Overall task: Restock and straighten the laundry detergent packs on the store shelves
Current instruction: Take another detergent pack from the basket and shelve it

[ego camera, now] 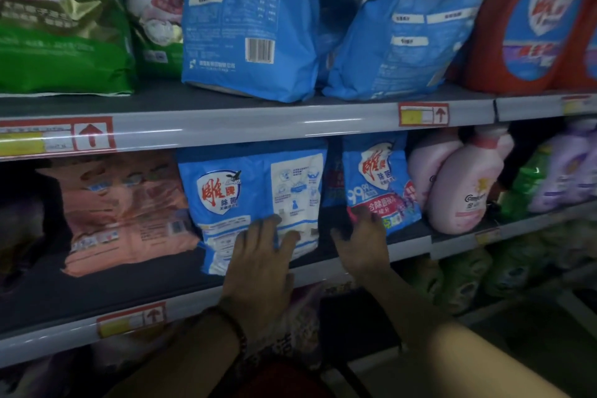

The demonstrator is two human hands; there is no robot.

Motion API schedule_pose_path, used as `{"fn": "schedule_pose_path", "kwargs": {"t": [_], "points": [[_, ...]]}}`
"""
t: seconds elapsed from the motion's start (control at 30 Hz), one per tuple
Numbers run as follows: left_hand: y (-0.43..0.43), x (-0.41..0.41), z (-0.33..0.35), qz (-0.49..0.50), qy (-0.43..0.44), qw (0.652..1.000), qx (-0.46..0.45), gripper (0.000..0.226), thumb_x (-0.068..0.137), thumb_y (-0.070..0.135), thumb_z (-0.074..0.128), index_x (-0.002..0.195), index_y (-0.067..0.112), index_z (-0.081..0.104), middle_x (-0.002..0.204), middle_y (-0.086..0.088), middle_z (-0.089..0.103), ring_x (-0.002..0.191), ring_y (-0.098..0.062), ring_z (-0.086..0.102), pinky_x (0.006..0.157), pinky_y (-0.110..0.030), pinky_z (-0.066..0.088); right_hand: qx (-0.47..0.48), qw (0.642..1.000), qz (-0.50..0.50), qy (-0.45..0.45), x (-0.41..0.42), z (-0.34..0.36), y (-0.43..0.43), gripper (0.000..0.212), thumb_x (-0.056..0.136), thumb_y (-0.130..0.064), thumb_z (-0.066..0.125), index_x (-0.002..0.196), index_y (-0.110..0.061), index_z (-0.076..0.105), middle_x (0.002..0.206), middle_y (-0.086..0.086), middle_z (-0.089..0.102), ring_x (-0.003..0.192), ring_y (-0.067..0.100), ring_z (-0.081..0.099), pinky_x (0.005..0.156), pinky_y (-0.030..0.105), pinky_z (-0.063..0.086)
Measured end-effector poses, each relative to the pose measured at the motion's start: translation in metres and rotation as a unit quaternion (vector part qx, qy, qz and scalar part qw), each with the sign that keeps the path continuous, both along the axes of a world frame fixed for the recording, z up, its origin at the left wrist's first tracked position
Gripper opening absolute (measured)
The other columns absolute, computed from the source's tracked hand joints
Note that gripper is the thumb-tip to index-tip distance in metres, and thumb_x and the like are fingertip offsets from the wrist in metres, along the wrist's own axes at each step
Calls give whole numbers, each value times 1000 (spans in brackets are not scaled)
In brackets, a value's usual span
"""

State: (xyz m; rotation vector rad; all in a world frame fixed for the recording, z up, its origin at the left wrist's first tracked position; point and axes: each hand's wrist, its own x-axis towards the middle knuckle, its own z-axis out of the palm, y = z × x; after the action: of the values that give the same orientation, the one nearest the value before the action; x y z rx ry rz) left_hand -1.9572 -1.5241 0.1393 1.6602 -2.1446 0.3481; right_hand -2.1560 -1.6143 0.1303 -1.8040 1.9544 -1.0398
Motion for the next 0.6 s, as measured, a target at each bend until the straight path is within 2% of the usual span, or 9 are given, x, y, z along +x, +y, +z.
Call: {"fn": "schedule_pose_path", "kwargs": {"t": [0.1,0.17,0.27,0.33,0.4,0.47,0.53,0.6], "points": [[-28,2,-10,-17,-114,993,17,70,80,27,73,147,27,52,164,-16,32,147,-43,36,117,-61,34,14,997,-68,-16,-33,-6,-10,70,89,-27,81,144,-3,44,135,28,48,124,49,50,103,50,47],[-45,17,-17,-14,-165,986,12,76,87,26,70,157,28,43,170,-21,21,152,-47,28,120,-65,28,47,994,-84,-50,-51,-12,-19,81,88,-26,82,152,-3,36,143,31,41,126,52,48,105,49,44],[-64,37,-24,-31,-220,975,1,70,102,42,42,167,30,19,175,-20,3,159,-46,13,124,-65,21,79,989,-73,-98,-66,-18,-37,88,94,-29,77,161,-9,25,154,26,37,134,47,47,108,41,41],[-75,42,-23,-35,-225,974,-1,69,102,52,31,167,30,21,175,-17,6,159,-45,16,124,-65,21,77,990,-59,-107,-66,-26,-50,89,95,-32,75,164,-15,21,150,25,44,127,42,54,104,42,47],[-81,43,-23,-31,-222,975,5,70,101,59,33,165,33,27,175,-14,11,158,-43,20,124,-63,22,95,992,-64,-59,-60,-30,-60,88,100,-38,67,166,-18,13,148,31,46,125,43,58,103,47,51],[-86,45,-25,-30,-219,975,1,71,100,61,38,165,35,27,175,-12,11,158,-41,20,123,-62,23,119,989,-66,50,-52,-29,-69,90,105,-46,56,167,-11,1,151,39,41,130,45,57,106,47,48],[-88,47,-29,-33,-212,977,-3,71,100,61,41,164,36,28,176,-11,10,159,-41,20,123,-62,23,128,981,-56,134,-39,-22,-77,92,107,-50,49,166,-5,-5,148,36,47,130,42,58,104,46,49],[-88,49,-32,-37,-204,978,-9,71,100,60,43,164,36,28,176,-10,10,159,-40,19,123,-61,23,133,978,-28,158,-26,-18,-88,90,109,-46,48,167,-4,-7,148,32,50,134,40,55,106,46,48]]}}
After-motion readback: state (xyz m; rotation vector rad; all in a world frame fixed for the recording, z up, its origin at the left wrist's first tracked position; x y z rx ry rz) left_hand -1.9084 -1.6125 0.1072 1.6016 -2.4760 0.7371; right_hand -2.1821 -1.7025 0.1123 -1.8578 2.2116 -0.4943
